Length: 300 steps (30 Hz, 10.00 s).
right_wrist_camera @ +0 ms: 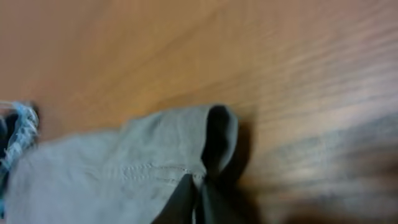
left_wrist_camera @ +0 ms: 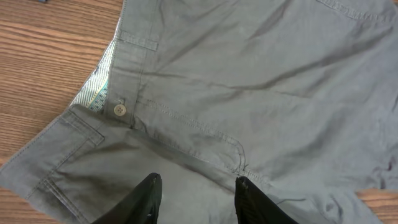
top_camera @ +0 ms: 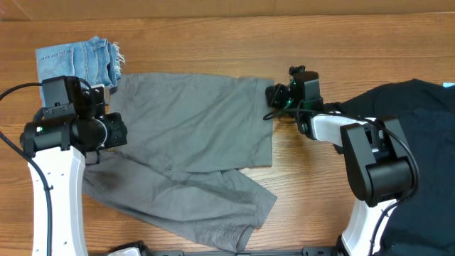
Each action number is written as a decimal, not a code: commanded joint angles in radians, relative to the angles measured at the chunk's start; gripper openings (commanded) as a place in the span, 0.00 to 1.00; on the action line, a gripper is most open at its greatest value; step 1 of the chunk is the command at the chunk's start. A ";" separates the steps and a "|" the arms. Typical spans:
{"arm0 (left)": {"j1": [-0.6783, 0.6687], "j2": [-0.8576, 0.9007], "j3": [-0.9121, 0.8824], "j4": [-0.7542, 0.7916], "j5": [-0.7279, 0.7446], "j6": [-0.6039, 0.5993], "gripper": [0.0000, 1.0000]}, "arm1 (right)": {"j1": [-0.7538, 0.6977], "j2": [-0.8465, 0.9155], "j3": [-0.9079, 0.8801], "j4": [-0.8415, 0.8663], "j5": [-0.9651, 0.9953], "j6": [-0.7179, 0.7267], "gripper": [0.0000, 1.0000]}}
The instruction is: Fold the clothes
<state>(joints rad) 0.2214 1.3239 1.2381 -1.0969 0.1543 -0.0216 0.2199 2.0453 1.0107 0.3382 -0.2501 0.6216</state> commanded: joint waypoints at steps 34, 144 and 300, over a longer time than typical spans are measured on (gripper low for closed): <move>-0.004 0.346 0.006 0.055 -0.088 -0.030 0.50 | -0.292 -0.705 0.431 -1.119 -0.256 -0.309 1.00; 0.040 0.508 0.174 -0.069 -0.136 -0.008 0.28 | -0.169 -0.623 -0.277 -1.194 0.102 0.033 0.63; 0.040 0.506 -0.233 0.192 -0.029 -0.027 0.04 | 0.139 -0.787 -0.205 -1.469 0.050 0.170 0.04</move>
<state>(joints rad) 0.2569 1.8156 1.0382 -0.8864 0.1318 -0.0483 0.3542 1.2762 0.7441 -1.1091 -0.2573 0.7975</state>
